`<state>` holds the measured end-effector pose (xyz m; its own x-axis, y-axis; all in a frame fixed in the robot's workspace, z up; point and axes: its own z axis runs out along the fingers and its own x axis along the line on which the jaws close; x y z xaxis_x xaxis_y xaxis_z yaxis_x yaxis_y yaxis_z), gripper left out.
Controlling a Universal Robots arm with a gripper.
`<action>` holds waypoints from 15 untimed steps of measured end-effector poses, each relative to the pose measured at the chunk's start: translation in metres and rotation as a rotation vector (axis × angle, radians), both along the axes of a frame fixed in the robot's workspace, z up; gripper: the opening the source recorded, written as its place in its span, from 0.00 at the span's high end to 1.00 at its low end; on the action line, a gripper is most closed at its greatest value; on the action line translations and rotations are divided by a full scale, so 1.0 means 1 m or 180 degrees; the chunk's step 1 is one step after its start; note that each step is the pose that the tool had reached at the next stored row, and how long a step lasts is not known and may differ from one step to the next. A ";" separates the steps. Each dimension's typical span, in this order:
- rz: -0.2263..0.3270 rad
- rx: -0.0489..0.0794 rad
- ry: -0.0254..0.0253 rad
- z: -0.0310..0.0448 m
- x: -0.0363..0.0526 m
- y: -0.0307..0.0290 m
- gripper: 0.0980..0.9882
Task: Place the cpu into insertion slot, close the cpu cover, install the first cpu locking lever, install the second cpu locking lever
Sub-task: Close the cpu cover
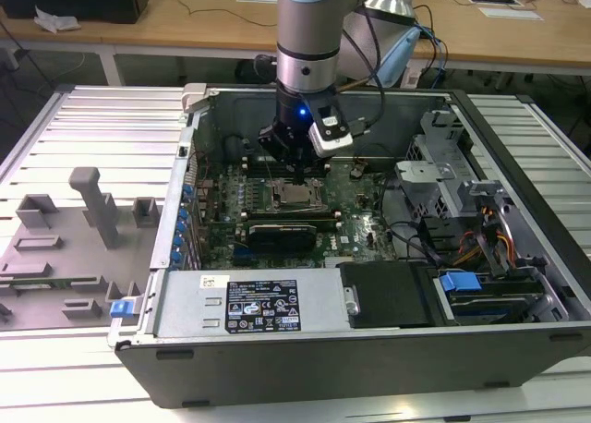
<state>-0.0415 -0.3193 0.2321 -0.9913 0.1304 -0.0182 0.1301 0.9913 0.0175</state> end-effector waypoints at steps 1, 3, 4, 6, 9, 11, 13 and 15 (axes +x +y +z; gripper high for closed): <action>0.0061 0.0000 0.0000 -0.0001 0.0000 0.0000 0.99; 0.0256 -0.0001 0.0000 -0.0003 0.0000 0.0000 0.99; 0.0312 -0.0001 0.0000 -0.0004 0.0000 0.0000 0.99; 0.0428 -0.0002 0.0000 -0.0005 0.0000 0.0000 0.99; 0.0582 -0.0007 -0.0008 -0.0007 0.0000 -0.0001 0.99; 0.0616 -0.0036 -0.0050 -0.0008 -0.0009 -0.0001 0.99; 0.0630 -0.0045 -0.0079 -0.0008 -0.0026 -0.0003 0.99; 0.0649 -0.0045 -0.0087 -0.0010 -0.0061 -0.0015 0.99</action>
<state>-0.0475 -0.3208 0.2311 -0.9962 -0.0734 -0.0459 -0.0736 0.9973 0.0042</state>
